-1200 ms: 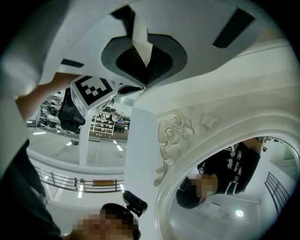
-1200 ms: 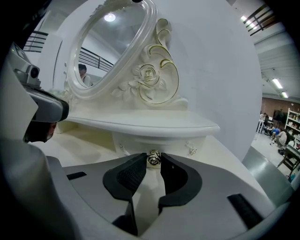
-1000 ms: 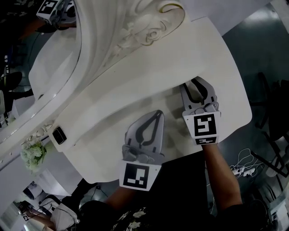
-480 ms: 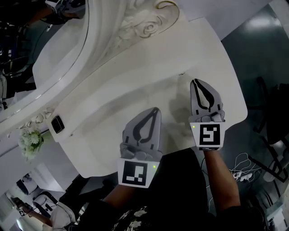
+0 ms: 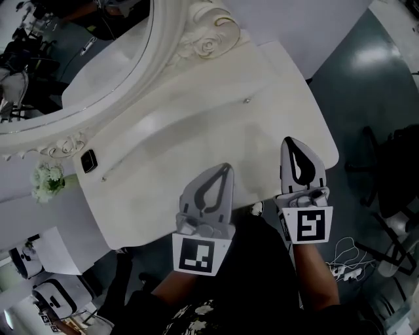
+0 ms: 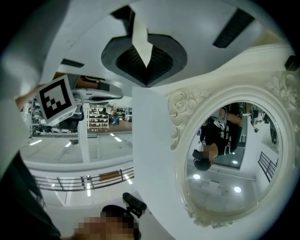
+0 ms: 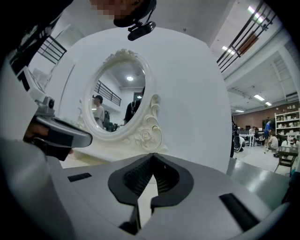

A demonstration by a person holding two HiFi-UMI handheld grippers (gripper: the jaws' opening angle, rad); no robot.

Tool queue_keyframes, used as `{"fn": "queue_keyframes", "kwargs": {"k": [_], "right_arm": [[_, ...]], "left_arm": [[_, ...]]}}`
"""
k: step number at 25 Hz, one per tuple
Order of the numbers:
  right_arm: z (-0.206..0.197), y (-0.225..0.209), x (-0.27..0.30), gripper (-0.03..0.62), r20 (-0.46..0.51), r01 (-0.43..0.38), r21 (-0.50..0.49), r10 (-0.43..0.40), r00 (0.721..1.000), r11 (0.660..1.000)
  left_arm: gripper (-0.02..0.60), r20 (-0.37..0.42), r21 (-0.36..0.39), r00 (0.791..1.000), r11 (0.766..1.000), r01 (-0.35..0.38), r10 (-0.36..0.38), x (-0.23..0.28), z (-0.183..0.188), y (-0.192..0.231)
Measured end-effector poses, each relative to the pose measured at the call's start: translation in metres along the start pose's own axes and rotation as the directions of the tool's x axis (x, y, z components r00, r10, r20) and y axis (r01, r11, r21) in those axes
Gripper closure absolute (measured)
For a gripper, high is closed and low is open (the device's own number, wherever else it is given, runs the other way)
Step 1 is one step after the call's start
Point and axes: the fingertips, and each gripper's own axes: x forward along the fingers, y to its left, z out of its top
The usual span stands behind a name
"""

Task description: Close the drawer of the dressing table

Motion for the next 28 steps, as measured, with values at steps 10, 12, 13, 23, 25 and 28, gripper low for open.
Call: {"fn": "queue_keyframes", "kwargs": {"k": [10,12,13,23,25,28], "right_arm": [[0.060,0.014,-0.085,0.595,0.090,-0.039,-0.005,0.040,0.995,0.999],[0.071,0.019,-0.099,0.595,0.108,-0.052,-0.018,0.054,0.993,0.998],[0.076,0.022,-0.105,0.595,0.121,-0.060,-0.021,0.062,0.991,0.998],[0.104,0.038,-0.149,0.597,0.163,-0.118,-0.038,0.123,0.979,0.992],[0.103,0.038,-0.155,0.597,0.160,-0.120,-0.036,0.124,0.979,0.992],[0.105,0.042,-0.162,0.597,0.169,-0.127,-0.030,0.131,0.977,0.991]], "left_arm": [[0.580,0.104,0.033,0.989,0.994,-0.106,0.102,-0.070,0.035,-0.020],[0.580,0.138,0.051,0.984,0.991,-0.122,0.114,-0.082,0.045,-0.022],[0.580,0.155,0.067,0.981,0.989,-0.131,0.120,-0.088,0.051,-0.023],[0.580,0.248,0.106,0.959,0.980,-0.167,0.136,-0.125,0.079,-0.043],[0.580,0.257,0.117,0.957,0.979,-0.168,0.134,-0.130,0.082,-0.047],[0.580,0.259,0.126,0.957,0.978,-0.168,0.131,-0.136,0.082,-0.051]]}}
